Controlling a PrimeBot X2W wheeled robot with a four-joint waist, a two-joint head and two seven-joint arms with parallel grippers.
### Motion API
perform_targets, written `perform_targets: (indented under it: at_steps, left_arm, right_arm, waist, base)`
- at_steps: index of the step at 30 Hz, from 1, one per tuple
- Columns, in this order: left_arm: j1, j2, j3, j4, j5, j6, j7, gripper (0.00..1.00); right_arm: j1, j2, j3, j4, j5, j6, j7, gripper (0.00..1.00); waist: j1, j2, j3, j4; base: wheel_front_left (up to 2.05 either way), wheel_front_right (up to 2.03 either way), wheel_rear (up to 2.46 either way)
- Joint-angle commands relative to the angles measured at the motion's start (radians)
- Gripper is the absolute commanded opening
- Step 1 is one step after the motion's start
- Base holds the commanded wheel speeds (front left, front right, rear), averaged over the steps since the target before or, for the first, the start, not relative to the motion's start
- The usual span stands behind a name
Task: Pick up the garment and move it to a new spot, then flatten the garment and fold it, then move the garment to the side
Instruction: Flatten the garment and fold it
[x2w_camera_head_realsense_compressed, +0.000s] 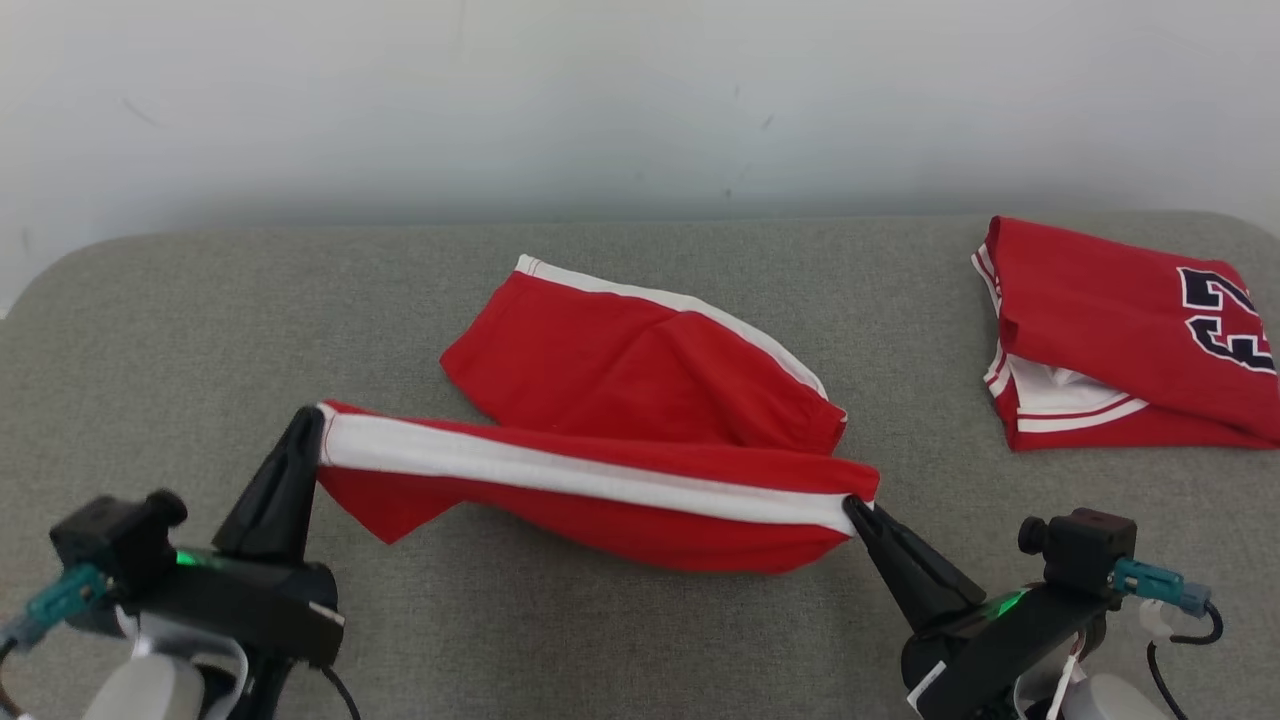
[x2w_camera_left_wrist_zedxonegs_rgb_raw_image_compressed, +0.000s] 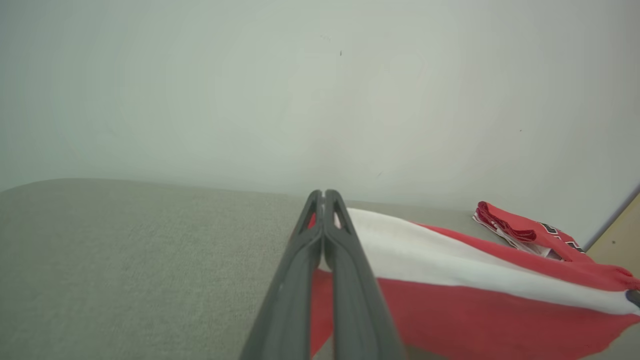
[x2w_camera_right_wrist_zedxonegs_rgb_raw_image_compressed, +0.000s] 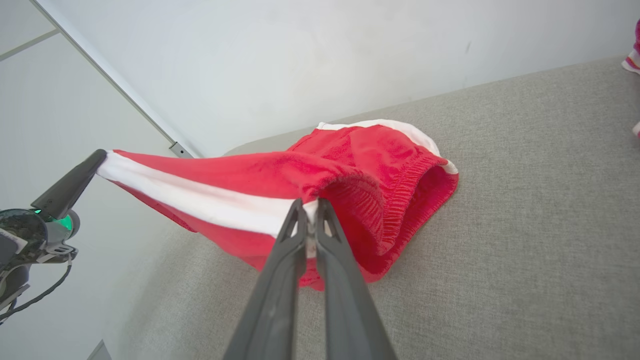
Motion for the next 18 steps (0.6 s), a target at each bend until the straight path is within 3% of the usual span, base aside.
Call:
perform_targets:
  at_steps: [1,18]
  left_arm:
    - [-0.03,0.017,-0.003,0.012,0.0,-0.002,0.005,0.0]
    - [-0.549,0.185,-0.243,0.291,-0.131,-0.008,0.056,0.0]
  right_arm:
    - [-0.013,-0.001,-0.008,0.009,0.009,-0.002,-0.006,0.0]
    - [-0.306,0.048,0.088,0.179,0.056,-0.002,-0.077,0.0]
  waist:
    - [-0.0001,-0.0001,0.02,-0.012]
    - [-0.0001,-0.0001,0.199,-0.127]
  base:
    - [0.0,0.0,0.0]
    - [0.0,0.0,0.0]
